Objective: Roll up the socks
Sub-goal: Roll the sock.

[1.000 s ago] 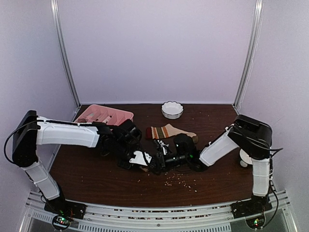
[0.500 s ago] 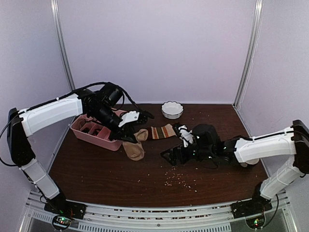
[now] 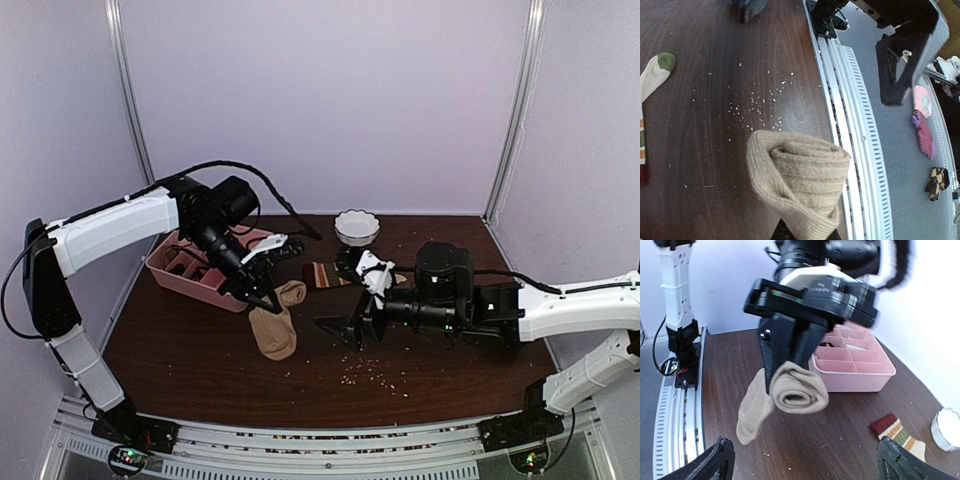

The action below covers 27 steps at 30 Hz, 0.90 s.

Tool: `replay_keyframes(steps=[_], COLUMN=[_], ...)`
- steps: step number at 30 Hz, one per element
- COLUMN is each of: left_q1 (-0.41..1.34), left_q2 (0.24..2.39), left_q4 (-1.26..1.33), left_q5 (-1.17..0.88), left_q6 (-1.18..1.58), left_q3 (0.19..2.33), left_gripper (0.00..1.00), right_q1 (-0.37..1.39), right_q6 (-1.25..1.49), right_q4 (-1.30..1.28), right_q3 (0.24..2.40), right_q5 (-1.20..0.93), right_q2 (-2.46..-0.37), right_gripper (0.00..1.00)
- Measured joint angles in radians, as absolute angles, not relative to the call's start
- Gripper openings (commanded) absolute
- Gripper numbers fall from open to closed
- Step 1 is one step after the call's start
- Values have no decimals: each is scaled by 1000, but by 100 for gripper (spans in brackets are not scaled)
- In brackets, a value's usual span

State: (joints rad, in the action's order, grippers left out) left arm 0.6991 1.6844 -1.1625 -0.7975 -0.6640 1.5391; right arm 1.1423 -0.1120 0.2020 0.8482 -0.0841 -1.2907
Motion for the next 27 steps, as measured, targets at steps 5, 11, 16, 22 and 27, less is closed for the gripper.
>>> replay_keyframes(steps=[5, 11, 16, 22, 27], left_q1=[699, 699, 699, 699, 699], left_q2=[1710, 1710, 1710, 1710, 1710], left_q4=[-1204, -1231, -1234, -1237, -1253], left_q5=[-832, -854, -861, -872, -876], left_q6=[-664, -664, -664, -664, -665], left_q3=[1547, 1547, 1547, 1547, 1547], left_gripper=[0, 0, 0, 0, 0], right_q1=[1163, 1169, 1173, 1182, 1194], right_q6=[-259, -340, -354, -361, -378], right_q4=[130, 48, 23, -12, -27], right_q3=[959, 1101, 1152, 1179, 1200], right_q5=[-162, -219, -237, -232, -171], right_q2=[-1375, -1494, -1561, -1621, -1639], right_gripper=[100, 97, 89, 68, 43])
